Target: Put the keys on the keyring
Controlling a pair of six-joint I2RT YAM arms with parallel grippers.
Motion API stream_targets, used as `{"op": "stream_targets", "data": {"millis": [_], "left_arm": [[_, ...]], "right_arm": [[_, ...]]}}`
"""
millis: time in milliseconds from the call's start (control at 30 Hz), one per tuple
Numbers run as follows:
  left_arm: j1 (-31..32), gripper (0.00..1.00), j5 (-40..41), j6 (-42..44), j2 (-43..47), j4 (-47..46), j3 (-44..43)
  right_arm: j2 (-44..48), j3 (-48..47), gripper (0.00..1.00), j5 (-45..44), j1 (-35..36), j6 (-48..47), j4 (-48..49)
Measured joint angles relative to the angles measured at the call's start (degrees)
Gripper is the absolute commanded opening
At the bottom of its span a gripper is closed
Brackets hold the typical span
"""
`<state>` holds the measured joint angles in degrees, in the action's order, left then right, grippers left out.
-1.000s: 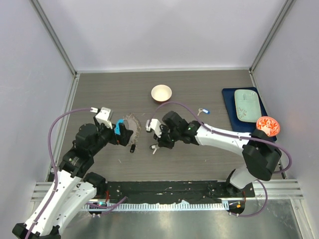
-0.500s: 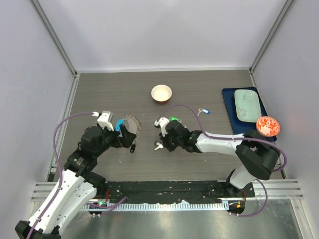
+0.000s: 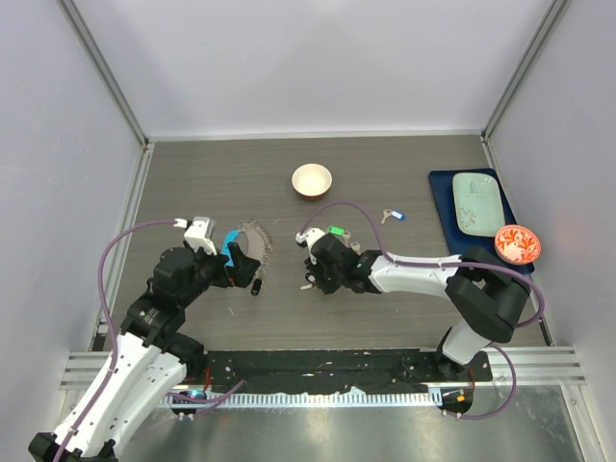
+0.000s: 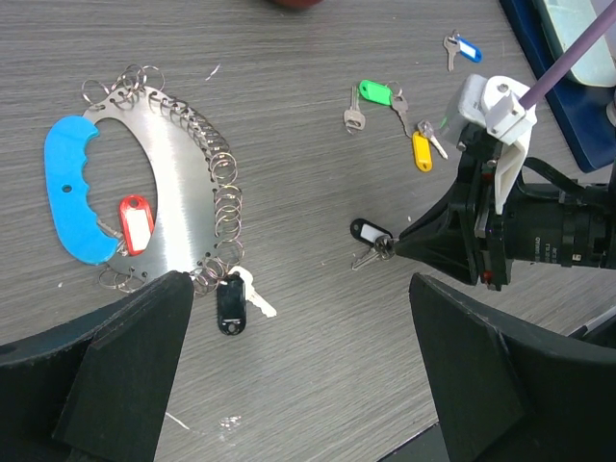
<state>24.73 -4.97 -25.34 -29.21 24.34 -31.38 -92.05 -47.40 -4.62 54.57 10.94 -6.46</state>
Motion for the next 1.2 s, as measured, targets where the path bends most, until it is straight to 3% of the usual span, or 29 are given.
{"op": "stream_targets", "data": {"millis": [467, 1200], "left_arm": [[-0.02, 1.00, -0.02, 0.00, 1.20, 0.39, 0.00], [-0.02, 1.00, -0.68, -0.02, -0.11, 0.37, 0.00]], "right_arm": [[-1.51, -6.49, 0.24, -0.66, 0.04, -1.38, -8.63], [-5.49, -9.70, 0.21, -0.15, 0.04, -3.30, -10.43]]}}
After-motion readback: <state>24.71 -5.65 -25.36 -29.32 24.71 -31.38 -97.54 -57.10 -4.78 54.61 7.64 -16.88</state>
